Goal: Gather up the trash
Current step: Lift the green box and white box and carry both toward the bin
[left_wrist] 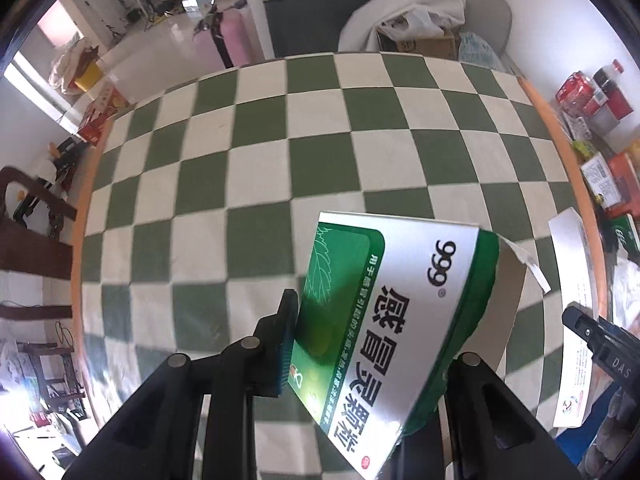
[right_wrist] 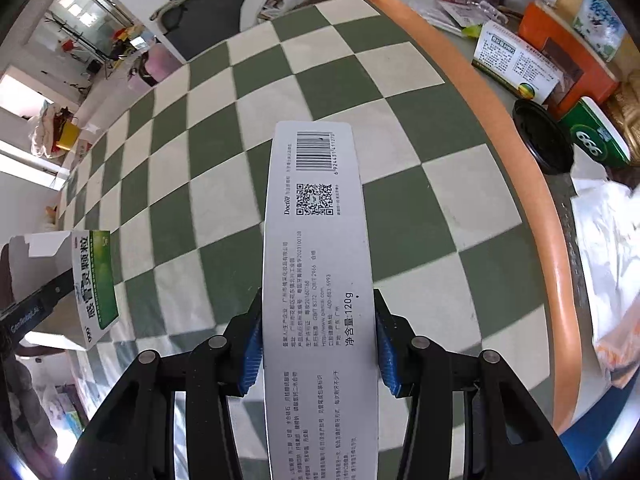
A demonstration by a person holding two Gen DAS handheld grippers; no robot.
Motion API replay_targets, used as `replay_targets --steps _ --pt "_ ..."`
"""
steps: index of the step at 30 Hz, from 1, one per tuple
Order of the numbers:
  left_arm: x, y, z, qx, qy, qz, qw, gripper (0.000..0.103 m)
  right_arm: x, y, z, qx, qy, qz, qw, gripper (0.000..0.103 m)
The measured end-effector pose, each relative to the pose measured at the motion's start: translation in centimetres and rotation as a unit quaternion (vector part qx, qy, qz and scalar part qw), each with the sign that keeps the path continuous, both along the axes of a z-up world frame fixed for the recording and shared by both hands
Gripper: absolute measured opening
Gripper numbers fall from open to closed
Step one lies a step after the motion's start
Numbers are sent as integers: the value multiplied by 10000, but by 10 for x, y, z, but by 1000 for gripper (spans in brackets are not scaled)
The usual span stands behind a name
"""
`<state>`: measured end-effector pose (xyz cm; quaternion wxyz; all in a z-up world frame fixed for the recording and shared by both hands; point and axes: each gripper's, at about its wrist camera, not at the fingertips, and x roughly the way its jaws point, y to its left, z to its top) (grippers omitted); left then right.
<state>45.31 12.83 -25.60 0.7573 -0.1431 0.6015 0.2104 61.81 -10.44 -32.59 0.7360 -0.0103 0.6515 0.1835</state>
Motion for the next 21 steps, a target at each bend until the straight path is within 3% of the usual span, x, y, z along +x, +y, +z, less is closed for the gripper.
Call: replay_targets --steps 4,10,16,21 --pt "-61 0 17 26 -247 32 9997 23 -38 0 20 95 -157 70 9998 49" --pt "-167 -11 34 -14 -547 104 9984 23 -128 -6 49 360 -431 96 9984 49" --pt "-274 -26 28 -235 -519 104 9983 23 -265 -21 59 506 -454 8 9977 49" --pt "-347 -45 2 -586 -242 197 9978 23 -375 -40 43 603 37 35 9982 49"
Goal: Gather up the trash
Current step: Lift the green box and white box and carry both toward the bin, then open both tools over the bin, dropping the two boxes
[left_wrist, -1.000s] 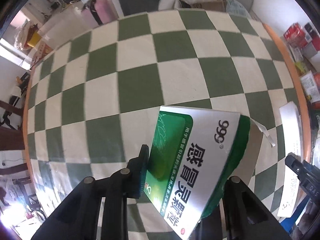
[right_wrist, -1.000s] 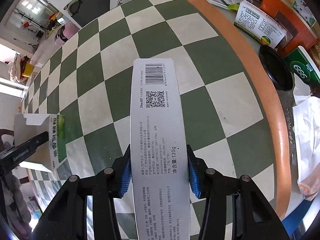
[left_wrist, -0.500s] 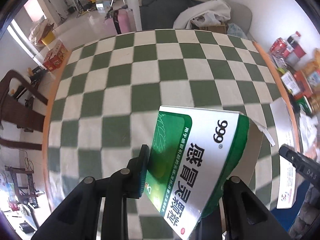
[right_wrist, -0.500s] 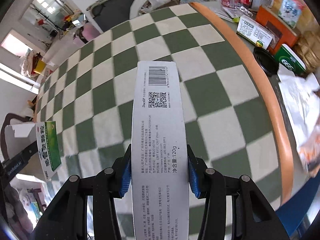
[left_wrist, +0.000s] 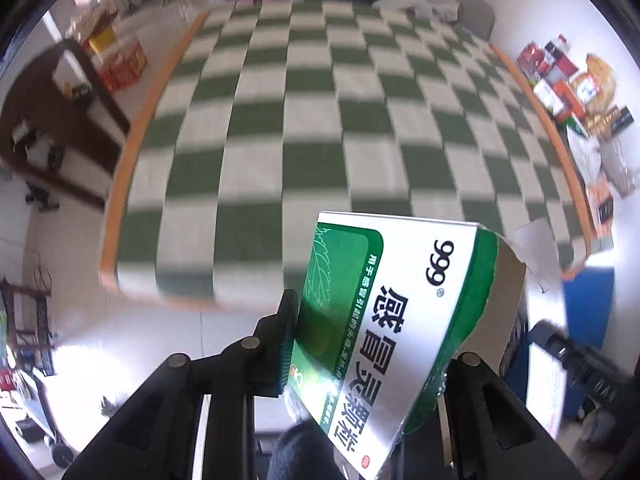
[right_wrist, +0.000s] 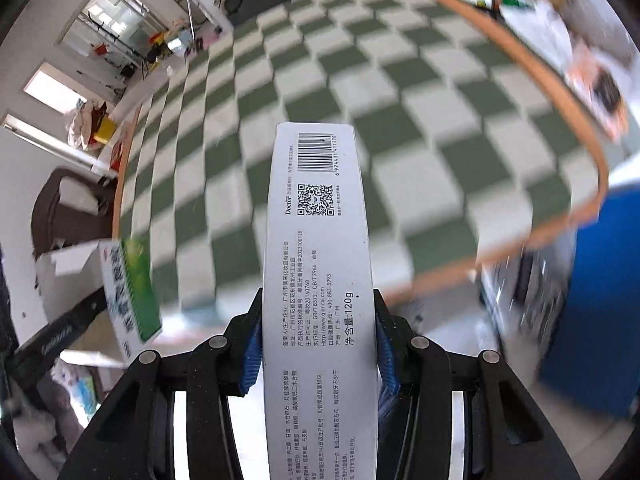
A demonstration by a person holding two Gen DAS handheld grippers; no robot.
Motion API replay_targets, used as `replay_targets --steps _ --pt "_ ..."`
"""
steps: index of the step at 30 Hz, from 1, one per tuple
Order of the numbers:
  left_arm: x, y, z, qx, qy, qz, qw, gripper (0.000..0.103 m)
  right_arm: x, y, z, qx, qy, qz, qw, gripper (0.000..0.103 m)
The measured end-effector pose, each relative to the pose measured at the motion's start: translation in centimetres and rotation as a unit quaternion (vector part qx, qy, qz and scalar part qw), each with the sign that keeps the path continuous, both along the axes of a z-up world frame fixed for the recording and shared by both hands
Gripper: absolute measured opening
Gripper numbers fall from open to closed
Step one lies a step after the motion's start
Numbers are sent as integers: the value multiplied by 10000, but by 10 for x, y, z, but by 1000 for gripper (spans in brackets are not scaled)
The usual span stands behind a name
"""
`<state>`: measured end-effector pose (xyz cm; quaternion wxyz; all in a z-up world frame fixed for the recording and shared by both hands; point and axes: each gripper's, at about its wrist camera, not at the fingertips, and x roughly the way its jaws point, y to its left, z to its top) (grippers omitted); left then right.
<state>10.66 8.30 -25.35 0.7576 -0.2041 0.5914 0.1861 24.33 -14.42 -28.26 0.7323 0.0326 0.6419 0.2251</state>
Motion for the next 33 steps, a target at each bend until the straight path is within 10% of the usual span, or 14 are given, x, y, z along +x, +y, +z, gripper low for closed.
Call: replay_targets --steps 10,23,33 --pt "-87 -18 -129 -694 928 553 9917 23 -125 -11 -115 -426 1171 606 9904 49" --pt "-93 -11 -411 -1425 1787 1143 9668 23 -148 6 -402 -380 2136 625 9742 49" --pt "-97 -9 -497 -1514 1913 775 9667 34 -153 29 -545 -400 2246 670 9713 49"
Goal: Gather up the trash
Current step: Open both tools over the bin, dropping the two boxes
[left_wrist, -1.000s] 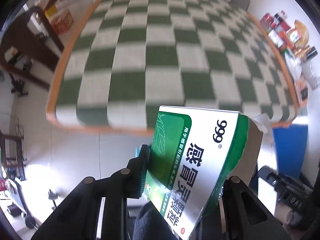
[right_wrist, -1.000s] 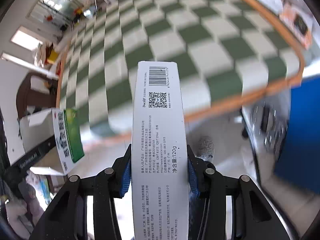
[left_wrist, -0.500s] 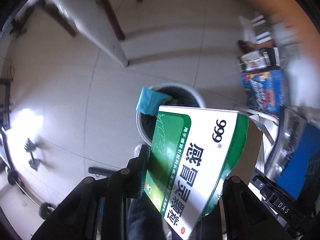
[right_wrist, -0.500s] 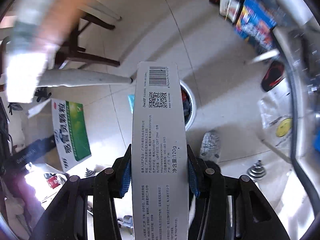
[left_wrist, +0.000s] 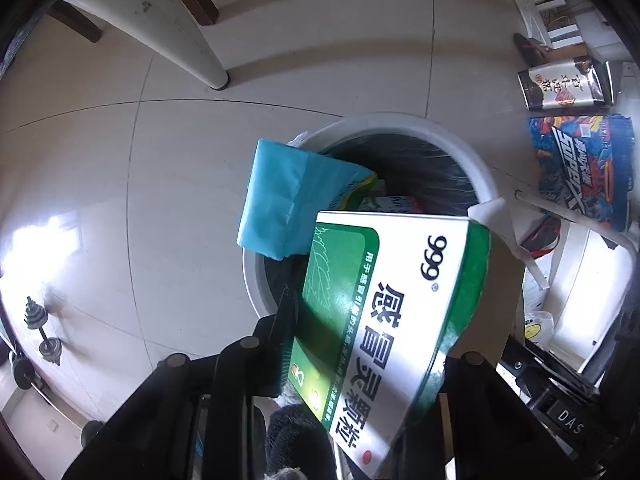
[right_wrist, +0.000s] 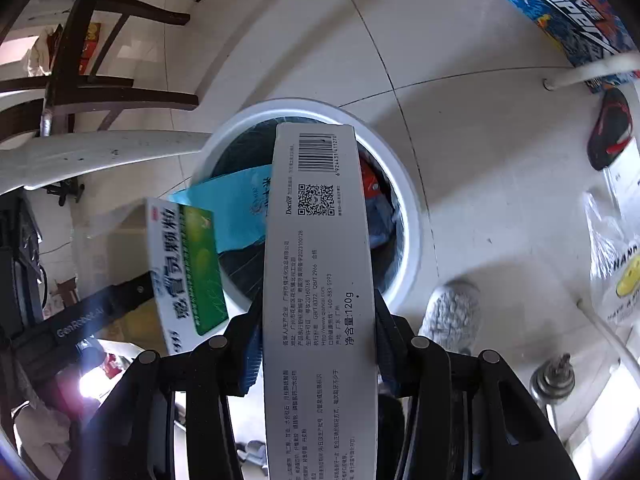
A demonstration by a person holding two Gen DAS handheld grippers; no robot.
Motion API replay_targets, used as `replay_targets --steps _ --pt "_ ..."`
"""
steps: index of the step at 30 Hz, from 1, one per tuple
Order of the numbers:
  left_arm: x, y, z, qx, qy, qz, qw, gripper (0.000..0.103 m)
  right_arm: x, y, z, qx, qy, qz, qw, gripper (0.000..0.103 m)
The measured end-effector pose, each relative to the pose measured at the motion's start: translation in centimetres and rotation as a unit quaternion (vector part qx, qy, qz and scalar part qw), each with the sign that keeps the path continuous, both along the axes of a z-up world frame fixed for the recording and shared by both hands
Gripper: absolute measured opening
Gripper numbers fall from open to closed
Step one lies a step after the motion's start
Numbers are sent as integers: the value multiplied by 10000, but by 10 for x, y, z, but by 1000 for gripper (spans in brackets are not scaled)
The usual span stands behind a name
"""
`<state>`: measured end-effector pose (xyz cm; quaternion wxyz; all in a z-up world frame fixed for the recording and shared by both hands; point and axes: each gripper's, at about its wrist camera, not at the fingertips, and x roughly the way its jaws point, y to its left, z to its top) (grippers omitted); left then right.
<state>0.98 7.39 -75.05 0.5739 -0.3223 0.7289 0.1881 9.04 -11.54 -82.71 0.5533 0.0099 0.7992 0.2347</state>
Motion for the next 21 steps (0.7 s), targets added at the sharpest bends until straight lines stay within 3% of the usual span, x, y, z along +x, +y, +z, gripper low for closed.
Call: replay_targets --steps 2,4,6,8,9,16,21 --pt "-5 2 -6 21 -28 -47 10000 85 -1 5 -10 -30 -19 60 10000 50" --pt "-9 4 -6 153 -60 -89 9998 97 -3 8 -20 -73 -14 48 10000 50" --pt "-16 6 -5 121 -99 -43 9999 99 -5 10 -24 -91 -12 33 10000 53" --pt "-22 9 1 199 -85 -54 9998 103 -5 10 -20 -150 -125 81 9998 93" --pt "-25 9 6 273 -89 -99 9995 103 -6 9 -16 -185 -216 98 9995 100" --pt "-43 6 59 1004 -269 -380 9939 103 -12 5 31 -655 -954 237 9930 103" --pt "-54 -3 107 1236 -382 -435 9906 103 -17 -9 80 -1003 -1412 499 9836 103"
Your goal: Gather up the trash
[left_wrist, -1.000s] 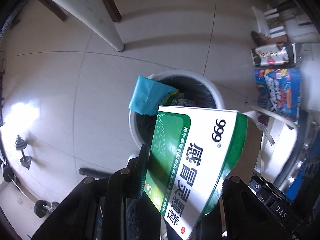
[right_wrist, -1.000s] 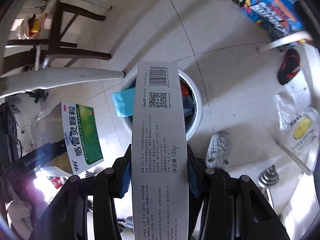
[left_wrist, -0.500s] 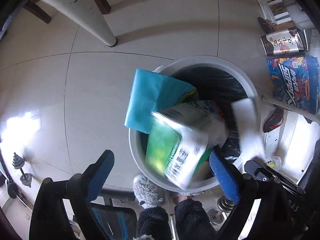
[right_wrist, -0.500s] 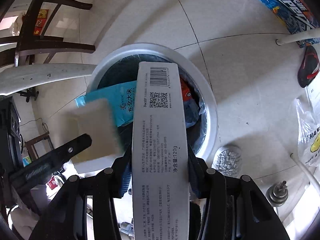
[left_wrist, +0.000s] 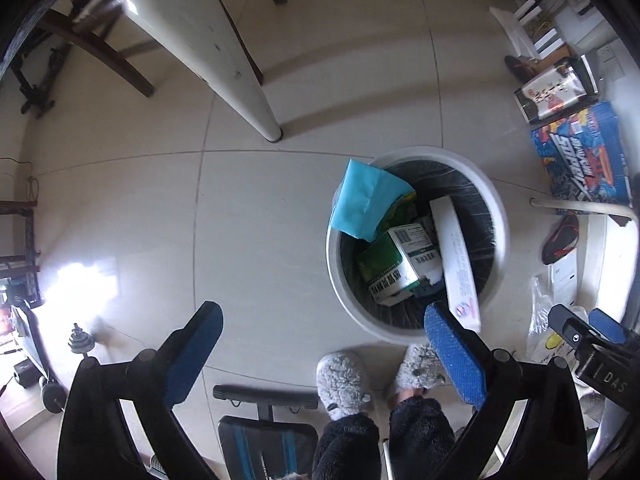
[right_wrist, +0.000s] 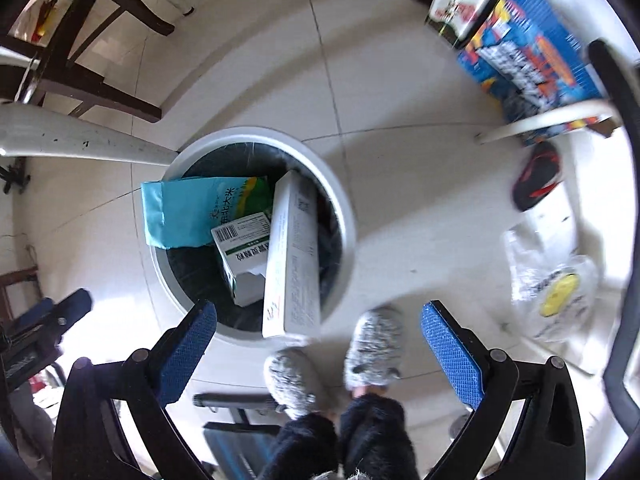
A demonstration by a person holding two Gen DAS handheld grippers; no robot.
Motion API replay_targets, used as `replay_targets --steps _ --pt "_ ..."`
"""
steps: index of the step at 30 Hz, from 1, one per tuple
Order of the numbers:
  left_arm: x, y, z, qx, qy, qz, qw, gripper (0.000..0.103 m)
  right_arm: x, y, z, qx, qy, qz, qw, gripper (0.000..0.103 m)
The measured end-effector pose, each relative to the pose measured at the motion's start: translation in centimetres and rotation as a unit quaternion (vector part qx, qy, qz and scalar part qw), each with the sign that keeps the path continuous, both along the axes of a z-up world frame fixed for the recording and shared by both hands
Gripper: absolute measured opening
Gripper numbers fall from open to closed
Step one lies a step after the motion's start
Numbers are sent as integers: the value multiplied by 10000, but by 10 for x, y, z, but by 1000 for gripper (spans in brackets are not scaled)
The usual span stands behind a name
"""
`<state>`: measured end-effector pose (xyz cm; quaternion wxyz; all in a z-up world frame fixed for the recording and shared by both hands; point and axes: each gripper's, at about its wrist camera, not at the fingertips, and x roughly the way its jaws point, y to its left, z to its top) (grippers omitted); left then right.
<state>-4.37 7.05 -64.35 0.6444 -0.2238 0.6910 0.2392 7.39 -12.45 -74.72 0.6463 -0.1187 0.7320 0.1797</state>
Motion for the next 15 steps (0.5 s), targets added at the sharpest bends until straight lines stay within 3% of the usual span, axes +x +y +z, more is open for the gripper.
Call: replay_targets --steps 7,15 --pt "-15 -21 89 -57 -226 -22 9997 103 -17 -19 87 -58 -133 25 9999 103" --pt "-29 -51 217 -171 -685 -196 9973 103 -40 -50 234 209 -278 -53 9994 103"
